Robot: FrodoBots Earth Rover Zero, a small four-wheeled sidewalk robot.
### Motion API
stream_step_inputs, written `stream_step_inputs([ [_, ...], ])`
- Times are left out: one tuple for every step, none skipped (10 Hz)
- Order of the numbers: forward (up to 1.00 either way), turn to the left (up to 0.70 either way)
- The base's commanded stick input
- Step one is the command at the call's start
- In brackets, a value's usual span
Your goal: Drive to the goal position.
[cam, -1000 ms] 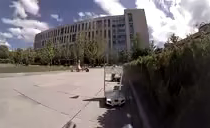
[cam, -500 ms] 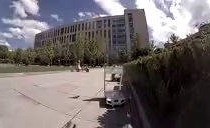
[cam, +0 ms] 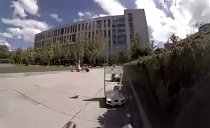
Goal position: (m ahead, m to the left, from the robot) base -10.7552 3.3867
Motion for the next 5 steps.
stream_step_inputs([
  [0.00, 0.00],
  [0.00, 0.00],
  [0.01, 0.00],
  [0.04, 0.00],
  [0.04, 0.00],
])
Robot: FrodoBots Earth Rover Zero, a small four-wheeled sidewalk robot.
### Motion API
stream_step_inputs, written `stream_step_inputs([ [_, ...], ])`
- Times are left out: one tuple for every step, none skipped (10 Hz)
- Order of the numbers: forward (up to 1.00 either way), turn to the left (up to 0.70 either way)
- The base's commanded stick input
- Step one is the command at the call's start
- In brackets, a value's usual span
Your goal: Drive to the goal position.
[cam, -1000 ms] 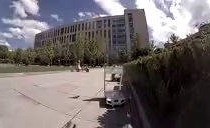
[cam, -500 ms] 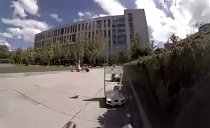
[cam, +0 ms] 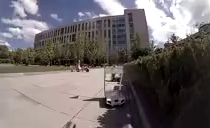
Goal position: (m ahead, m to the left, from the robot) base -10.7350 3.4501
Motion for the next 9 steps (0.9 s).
stream_step_inputs([
  [0.04, 0.00],
  [0.00, 0.00],
  [0.00, 0.00],
  [0.00, 0.00],
  [0.00, 0.00],
  [0.00, 0.00],
  [0.00, 0.00],
  [0.00, 0.00],
  [0.02, 0.00],
])
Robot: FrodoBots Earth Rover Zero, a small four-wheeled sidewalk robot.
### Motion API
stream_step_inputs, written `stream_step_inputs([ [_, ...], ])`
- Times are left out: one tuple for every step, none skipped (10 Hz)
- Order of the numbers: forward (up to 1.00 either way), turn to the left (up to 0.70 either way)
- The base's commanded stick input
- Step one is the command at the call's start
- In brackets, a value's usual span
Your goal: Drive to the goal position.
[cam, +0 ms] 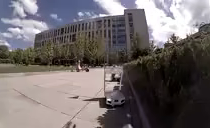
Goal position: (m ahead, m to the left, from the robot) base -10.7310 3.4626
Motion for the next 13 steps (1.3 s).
stream_step_inputs([
  [0.04, 0.00],
  [0.00, 0.00],
  [0.00, 0.00],
  [0.01, 0.00],
  [0.03, 0.00],
  [0.01, 0.00],
  [0.00, 0.00],
  [0.00, 0.00],
  [0.00, 0.00],
  [0.00, 0.00],
  [0.00, 0.00],
  [0.00, 0.00],
  [0.00, 0.00],
])
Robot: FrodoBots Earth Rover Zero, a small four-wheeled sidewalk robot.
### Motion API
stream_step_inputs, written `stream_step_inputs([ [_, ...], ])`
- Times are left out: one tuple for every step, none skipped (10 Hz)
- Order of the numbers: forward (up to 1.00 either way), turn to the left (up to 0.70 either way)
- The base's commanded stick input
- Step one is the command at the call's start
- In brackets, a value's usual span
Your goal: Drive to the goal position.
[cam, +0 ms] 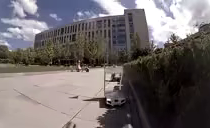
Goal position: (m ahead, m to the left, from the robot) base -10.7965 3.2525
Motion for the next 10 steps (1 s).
stream_step_inputs([
  [0.00, 0.00],
  [0.02, 0.00],
  [0.03, 0.00],
  [0.00, 0.00],
  [0.00, 0.00],
  [0.00, 0.00],
  [0.00, 0.00],
  [0.00, 0.00],
  [0.00, 0.00],
  [0.00, 0.00],
])
